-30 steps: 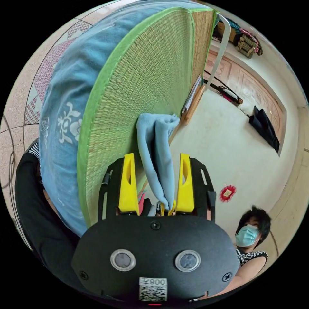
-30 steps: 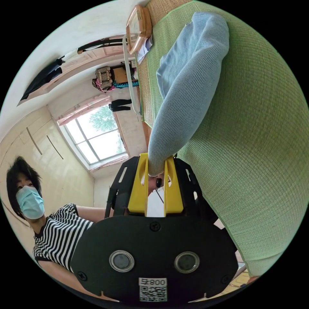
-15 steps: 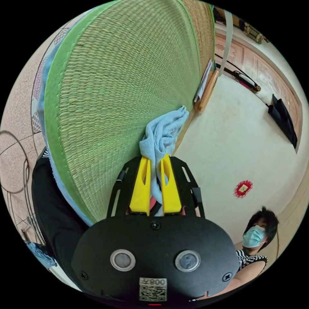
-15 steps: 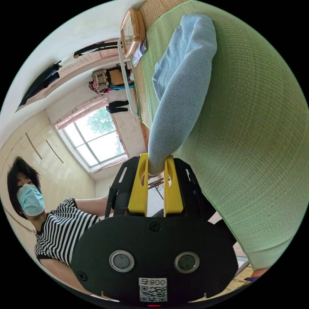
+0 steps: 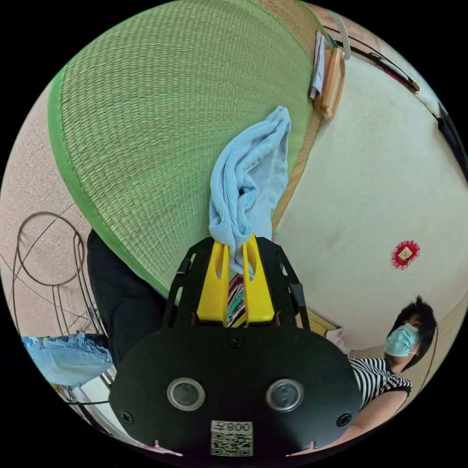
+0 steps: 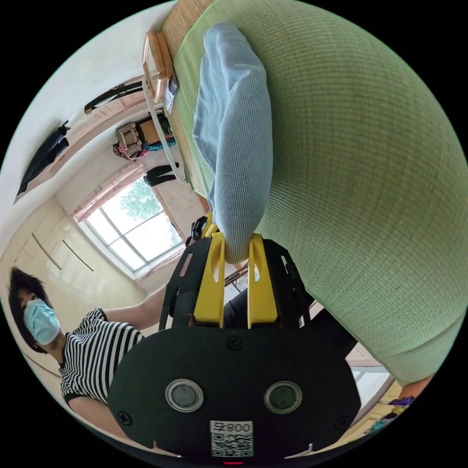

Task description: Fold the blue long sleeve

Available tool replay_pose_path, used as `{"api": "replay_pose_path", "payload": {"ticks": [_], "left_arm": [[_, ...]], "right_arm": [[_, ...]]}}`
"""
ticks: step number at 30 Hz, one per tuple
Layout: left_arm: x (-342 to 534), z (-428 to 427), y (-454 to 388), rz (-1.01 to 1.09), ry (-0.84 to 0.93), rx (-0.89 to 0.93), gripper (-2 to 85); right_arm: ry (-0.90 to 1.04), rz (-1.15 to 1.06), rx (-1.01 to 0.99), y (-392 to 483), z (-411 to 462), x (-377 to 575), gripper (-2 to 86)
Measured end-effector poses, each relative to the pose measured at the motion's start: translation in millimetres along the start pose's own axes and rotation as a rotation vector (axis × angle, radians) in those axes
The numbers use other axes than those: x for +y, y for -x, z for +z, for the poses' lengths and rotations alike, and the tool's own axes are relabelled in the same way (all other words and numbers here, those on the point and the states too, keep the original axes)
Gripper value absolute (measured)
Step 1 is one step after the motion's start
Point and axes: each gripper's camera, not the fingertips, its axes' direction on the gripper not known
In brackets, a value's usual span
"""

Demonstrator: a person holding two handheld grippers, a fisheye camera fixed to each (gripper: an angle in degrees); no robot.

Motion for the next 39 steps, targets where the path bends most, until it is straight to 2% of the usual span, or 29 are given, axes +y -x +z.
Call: {"api": "replay_pose_path", "payload": {"ticks": [11, 20, 26, 30, 39], "left_arm": [[37.2, 163.4, -85.4, 0.156, 0.261, -0.121, 5.6], [66.8, 343.4, -186.0, 0.388, 0.385, -0.043, 5.5], [95.3, 509.2, -252.0, 0.578, 0.424, 0.061, 5.4], [120.2, 618.1, -296.1, 0.705, 0.397, 0.111, 5.4], [212.6, 895.4, -418.1, 1.106, 0.374, 0.268, 5.3]], "right_arm": [[-0.046, -0.074, -0.035, 30.2, -80.2, 165.8, 7.4], [-0.262, -0.200, -0.179, 55.7, -200.2, 342.7, 6.8], [-0.436, -0.335, -0.241, 61.3, -324.4, 455.6, 6.4], [-0.506, -0.478, -0.247, 71.6, -437.7, 523.1, 6.0], [-0.730, -0.791, -0.010, 151.8, -710.3, 711.5, 5.9]]}}
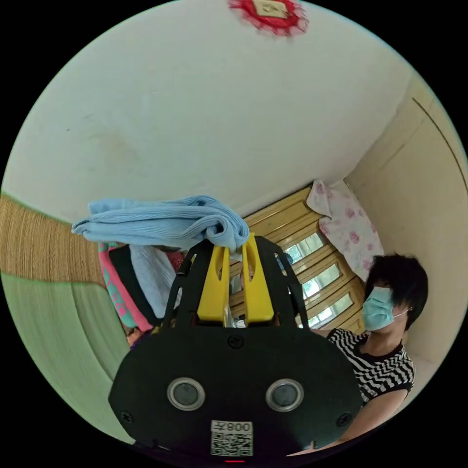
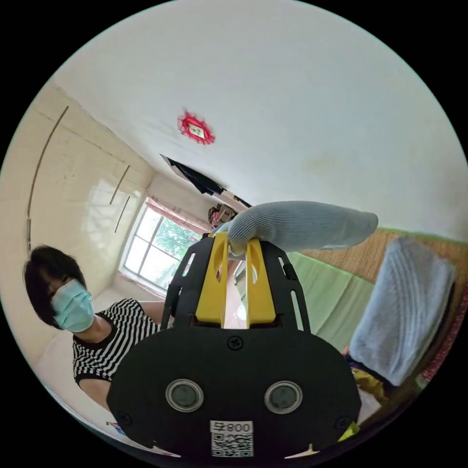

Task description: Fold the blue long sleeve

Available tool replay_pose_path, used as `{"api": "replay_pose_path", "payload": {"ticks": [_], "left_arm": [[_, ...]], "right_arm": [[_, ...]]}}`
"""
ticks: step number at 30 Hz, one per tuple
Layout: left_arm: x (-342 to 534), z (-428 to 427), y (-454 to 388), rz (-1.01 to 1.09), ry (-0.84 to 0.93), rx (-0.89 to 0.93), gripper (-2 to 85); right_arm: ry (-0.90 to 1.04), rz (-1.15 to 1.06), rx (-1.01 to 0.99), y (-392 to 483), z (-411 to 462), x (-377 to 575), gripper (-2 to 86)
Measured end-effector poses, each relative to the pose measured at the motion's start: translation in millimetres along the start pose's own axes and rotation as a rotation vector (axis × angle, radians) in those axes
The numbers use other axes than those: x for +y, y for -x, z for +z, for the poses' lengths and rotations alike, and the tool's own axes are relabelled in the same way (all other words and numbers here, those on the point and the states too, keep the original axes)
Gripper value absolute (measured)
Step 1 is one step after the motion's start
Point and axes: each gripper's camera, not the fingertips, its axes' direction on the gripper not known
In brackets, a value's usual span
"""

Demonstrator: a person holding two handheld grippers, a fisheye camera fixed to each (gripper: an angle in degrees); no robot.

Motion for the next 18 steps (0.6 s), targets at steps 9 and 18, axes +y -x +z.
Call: {"api": "replay_pose_path", "payload": {"ticks": [9, 18], "left_arm": [[36.8, 282.8, 138.8, -0.067, 0.233, -0.143, 5.5], [106.6, 439.8, 292.4, -0.325, 0.383, -0.244, 5.2]], "right_arm": [[-0.012, 0.169, 0.234, -44.6, -213.9, 64.1, 6.5], [-0.045, 0.527, 0.140, -129.4, -306.3, 178.8, 6.9]]}}
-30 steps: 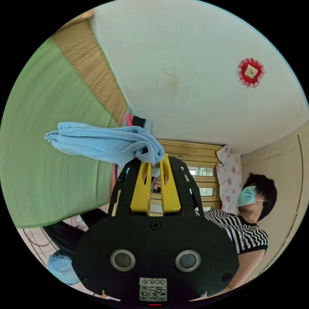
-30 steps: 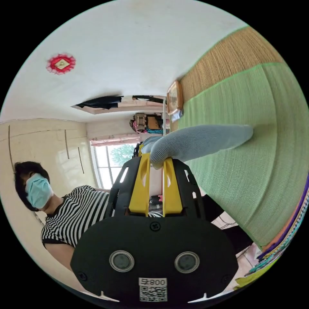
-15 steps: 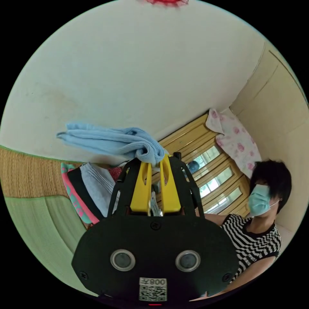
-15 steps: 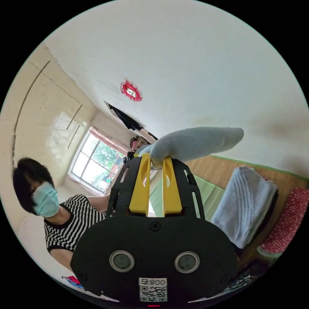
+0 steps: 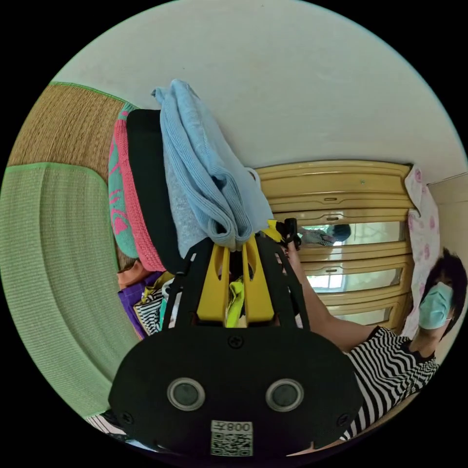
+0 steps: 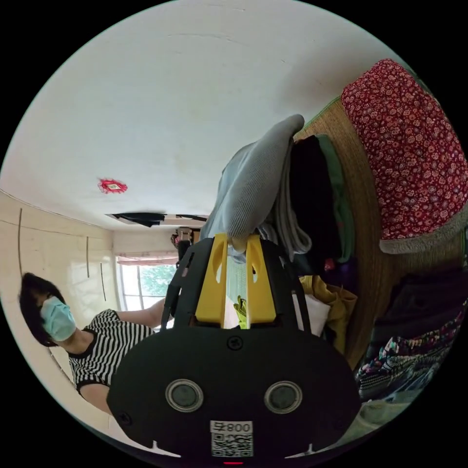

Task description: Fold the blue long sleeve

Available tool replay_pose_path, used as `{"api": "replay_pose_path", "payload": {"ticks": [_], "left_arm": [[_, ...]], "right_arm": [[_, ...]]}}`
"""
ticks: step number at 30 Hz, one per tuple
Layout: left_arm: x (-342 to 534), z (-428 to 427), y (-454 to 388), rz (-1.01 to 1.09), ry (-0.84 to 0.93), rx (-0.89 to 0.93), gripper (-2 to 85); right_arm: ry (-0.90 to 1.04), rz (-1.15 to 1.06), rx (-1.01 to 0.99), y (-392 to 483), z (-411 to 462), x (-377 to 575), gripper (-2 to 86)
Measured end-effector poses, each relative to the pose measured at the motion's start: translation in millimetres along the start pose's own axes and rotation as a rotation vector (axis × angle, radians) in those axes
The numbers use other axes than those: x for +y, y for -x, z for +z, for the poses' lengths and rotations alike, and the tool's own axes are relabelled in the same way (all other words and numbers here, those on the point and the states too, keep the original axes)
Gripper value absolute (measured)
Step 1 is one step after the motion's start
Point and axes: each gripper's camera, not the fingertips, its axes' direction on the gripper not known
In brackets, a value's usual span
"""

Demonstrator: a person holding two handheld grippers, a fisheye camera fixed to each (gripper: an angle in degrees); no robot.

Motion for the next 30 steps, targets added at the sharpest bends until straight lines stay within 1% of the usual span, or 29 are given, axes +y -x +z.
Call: {"api": "replay_pose_path", "payload": {"ticks": [3, 5, 8, 10, 13, 15, 17, 20, 22, 25, 28, 30], "left_arm": [[-17.9, 42.0, 19.5, -0.011, 0.028, -0.043, 5.1], [-31.2, 75.8, 37.4, -0.042, 0.024, -0.035, 5.0], [-48.4, 118.5, 56.0, -0.046, 0.039, -0.070, 4.9], [-58.1, 142.5, 67.1, -0.052, 0.049, -0.086, 4.9], [-71.8, 179.0, 84.9, -0.062, 0.059, -0.075, 4.9], [-80.3, 200.3, 93.0, -0.051, 0.077, -0.102, 4.9], [-91.2, 227.7, 104.1, -0.035, 0.104, -0.132, 4.9], [-102.4, 258.1, 121.5, -0.047, 0.108, -0.130, 4.9], [-108.1, 274.1, 131.5, -0.065, 0.104, -0.126, 4.9], [-115.1, 294.2, 137.8, -0.034, 0.143, -0.133, 4.5], [-112.9, 304.9, 131.3, 0.047, 0.205, -0.154, 2.6], [-112.4, 311.8, 121.5, 0.100, 0.206, -0.155, 1.6]], "right_arm": [[0.012, -0.029, 0.100, 11.8, -22.2, 9.9, 7.0], [-0.030, -0.047, 0.144, 21.4, -39.9, 18.3, 6.9], [-0.100, -0.067, 0.289, 40.7, -68.5, 34.7, 5.9], [-0.166, -0.098, 0.366, 60.4, -87.5, 50.6, 3.3], [-0.246, -0.181, 0.416, 92.3, -101.2, 70.0, 1.1], [-0.261, -0.238, 0.441, 109.5, -100.6, 72.9, 0.6], [-0.216, -0.292, 0.471, 121.3, -92.5, 65.9, 0.4], [-0.083, -0.351, 0.552, 126.0, -68.2, 47.0, 0.2], [0.060, -0.347, 0.756, 112.9, -39.1, 37.5, 0.1], [0.060, -0.456, 0.889, 117.9, -35.0, 50.9, 0.1], [0.007, -0.487, 0.921, 122.8, -51.8, 61.6, 0.1], [-0.002, -0.490, 0.927, 123.0, -62.9, 62.1, 0.1]]}}
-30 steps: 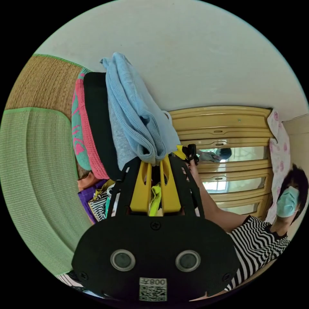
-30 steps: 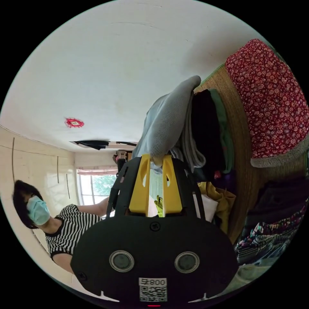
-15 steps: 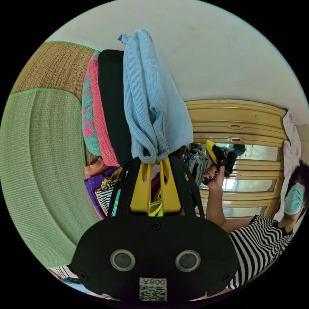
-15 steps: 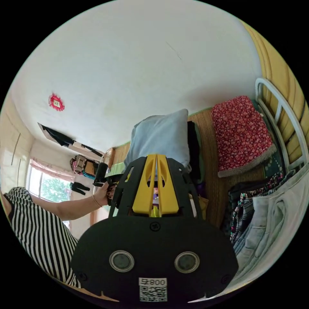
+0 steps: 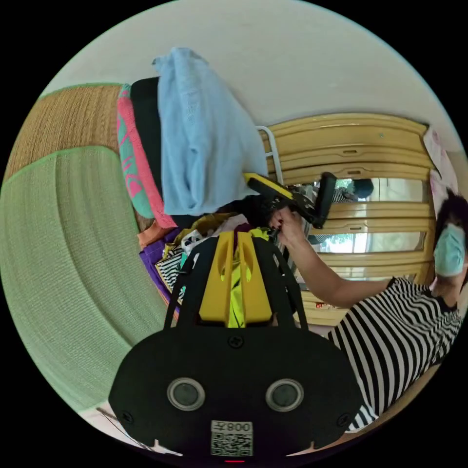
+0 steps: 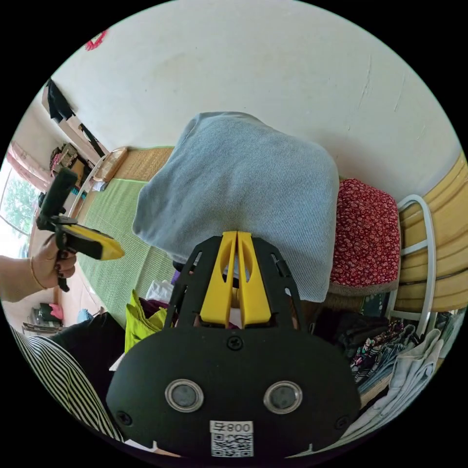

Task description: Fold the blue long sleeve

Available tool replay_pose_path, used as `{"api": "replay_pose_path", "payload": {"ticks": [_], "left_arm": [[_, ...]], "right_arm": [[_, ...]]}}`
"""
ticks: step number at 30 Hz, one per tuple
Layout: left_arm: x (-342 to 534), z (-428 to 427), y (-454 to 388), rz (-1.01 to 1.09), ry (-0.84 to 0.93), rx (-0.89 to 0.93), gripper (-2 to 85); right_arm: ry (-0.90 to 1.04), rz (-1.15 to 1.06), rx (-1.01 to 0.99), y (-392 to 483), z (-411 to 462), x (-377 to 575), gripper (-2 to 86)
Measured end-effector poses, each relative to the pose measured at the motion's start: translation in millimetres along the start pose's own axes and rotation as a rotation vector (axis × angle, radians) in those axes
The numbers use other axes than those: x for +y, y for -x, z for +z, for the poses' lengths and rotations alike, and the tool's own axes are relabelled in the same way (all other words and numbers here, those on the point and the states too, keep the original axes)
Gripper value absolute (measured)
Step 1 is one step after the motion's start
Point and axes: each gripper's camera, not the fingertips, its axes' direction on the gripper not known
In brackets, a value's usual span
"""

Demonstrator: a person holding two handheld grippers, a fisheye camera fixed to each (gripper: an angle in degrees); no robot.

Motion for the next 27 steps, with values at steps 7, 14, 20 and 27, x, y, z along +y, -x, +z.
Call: {"api": "replay_pose_path", "payload": {"ticks": [7, 14, 20, 27], "left_arm": [[-79.0, 64.9, -20.1, 0.201, 0.026, -0.195, 0.2], [-101.3, 133.7, 11.4, 0.160, 0.148, -0.317, 0.1], [-113.2, 146.9, 16.7, 0.150, 0.113, -0.275, 0.1], [-115.4, 150.5, 12.9, 0.155, 0.098, -0.276, 0.1]], "right_arm": [[-0.011, 0.056, -0.091, -48.5, -28.5, 9.2, 0.2], [-0.029, 0.170, -0.327, -117.4, -66.9, 27.0, 0.2], [-0.314, 0.366, -0.357, -212.3, -140.8, 57.9, 0.6], [-0.193, 0.522, -0.063, -319.1, -141.9, 31.8, 5.5]]}}
